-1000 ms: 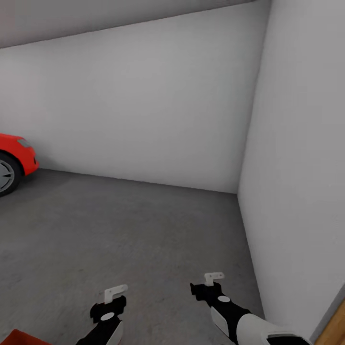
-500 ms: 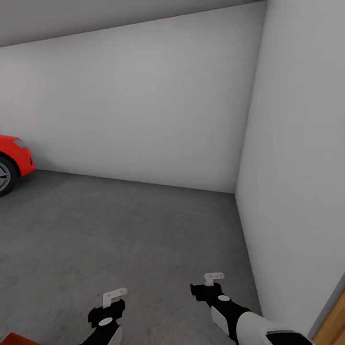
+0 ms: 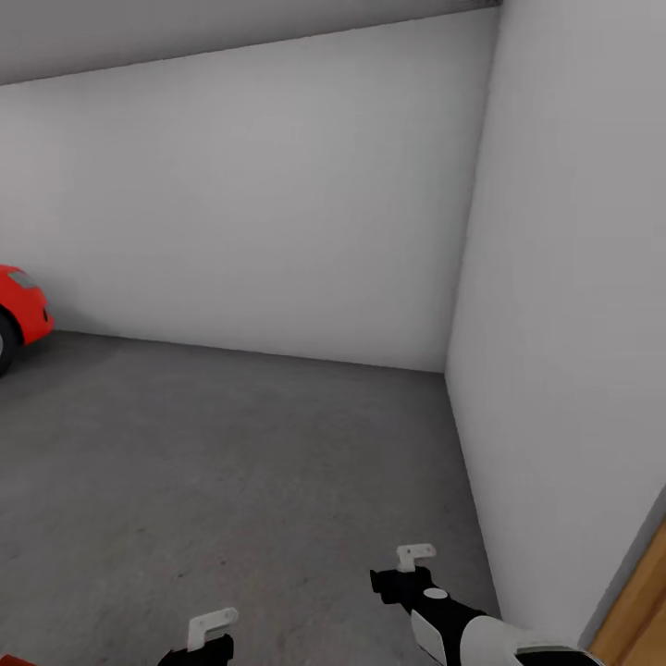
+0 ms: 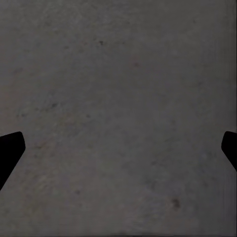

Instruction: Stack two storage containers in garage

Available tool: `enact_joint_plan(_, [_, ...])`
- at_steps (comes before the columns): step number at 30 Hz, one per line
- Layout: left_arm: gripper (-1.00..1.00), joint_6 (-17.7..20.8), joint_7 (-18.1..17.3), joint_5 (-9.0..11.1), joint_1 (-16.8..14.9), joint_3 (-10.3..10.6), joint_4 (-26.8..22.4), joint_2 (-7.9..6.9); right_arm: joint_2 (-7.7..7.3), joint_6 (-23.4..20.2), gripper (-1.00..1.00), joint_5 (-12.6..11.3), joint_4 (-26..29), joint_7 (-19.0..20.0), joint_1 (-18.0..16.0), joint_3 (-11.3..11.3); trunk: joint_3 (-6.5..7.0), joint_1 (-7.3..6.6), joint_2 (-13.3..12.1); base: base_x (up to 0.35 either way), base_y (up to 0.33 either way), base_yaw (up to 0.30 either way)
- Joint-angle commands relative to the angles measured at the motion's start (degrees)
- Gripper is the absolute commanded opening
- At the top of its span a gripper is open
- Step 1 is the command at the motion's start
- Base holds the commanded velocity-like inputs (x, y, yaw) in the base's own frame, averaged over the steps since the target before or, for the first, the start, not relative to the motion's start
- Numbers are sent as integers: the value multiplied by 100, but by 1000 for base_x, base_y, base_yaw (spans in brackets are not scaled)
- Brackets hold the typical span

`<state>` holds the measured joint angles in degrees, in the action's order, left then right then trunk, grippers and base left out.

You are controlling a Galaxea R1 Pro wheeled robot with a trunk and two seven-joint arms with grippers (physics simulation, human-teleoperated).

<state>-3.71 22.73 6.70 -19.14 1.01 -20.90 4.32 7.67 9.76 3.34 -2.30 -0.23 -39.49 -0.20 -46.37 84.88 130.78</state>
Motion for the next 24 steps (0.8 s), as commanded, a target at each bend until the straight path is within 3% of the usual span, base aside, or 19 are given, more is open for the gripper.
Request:
enact_joint_plan(1, [100,-33,13,59,-2,13,35,-1,0,37,100,34,-24,-3,-11,-6,-1,-1,3,0,0,-251])
enact_joint_plan(24, [100,-33,13,59,-2,19,60,-3,7,51,100,35,-24,-3,-6,-6,113,-1,3,0,0,-259])
